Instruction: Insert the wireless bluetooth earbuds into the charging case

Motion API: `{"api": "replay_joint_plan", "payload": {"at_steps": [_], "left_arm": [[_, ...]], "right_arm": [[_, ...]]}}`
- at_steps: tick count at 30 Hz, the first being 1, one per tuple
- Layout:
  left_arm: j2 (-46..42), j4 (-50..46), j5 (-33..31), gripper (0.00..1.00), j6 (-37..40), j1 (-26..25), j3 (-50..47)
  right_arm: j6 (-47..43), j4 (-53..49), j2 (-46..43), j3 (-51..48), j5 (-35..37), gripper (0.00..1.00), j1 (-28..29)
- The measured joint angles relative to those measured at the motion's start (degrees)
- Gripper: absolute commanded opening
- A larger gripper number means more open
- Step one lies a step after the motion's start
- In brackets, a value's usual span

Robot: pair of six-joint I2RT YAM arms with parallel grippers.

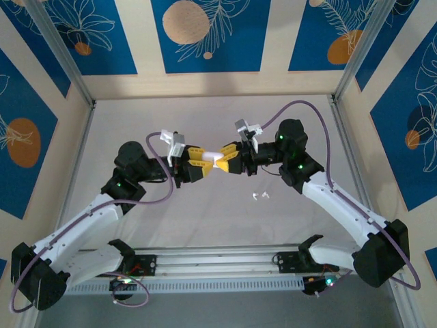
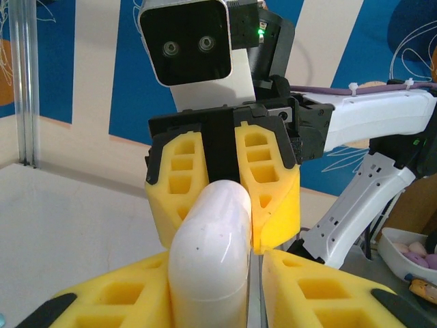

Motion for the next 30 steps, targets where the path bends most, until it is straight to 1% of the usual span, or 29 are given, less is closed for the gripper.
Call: {"api": "replay_joint_plan", "payload": {"at_steps": [3,7,13,15,17,19,21,23,25,30], "left_arm": [[0.55,0.96,0.09,0.39,-0.61,0.00,0.00],[1.25,1.88,0.70,0.39,-1.29,0.00,0.00],[1.46,2.19,0.66,0.29,-2.19,0.04,0.00],[1.49,2.16,0.66,0.29,-2.14,0.09,0.00],[1.49,2.21,0.68,0.32,-2.12,0.11,0.00],[1.51,2.25,0.70,0.42,-2.01,0.09,0.00],[1.51,2.27,1.11,0.47,-1.86,0.04,0.00],[1.51,2.16,1.25,0.49,-1.90,0.04,0.00],[1.51,2.12,1.31,0.50,-1.81,0.04,0.00],[1.51,2.12,1.29,0.44,-1.07,0.04,0.00]], "right_arm": [[0.66,0.81,0.00,-0.22,0.26,0.17,-0.02],[1.49,1.97,0.00,-0.79,0.90,0.17,-0.02],[1.97,2.82,0.00,-1.07,0.76,0.17,0.00],[2.19,2.93,0.00,-1.07,0.59,0.17,0.00],[2.34,3.08,0.00,-1.07,0.48,0.18,0.00],[2.56,3.21,0.00,-1.07,0.68,0.18,0.00],[2.75,3.50,0.02,-1.09,1.29,0.17,-0.02],[2.78,3.87,0.02,-1.09,1.60,0.17,-0.02],[2.75,3.91,0.02,-1.09,1.60,0.17,-0.02],[2.75,3.89,0.02,-1.07,1.55,0.17,-0.02]]}}
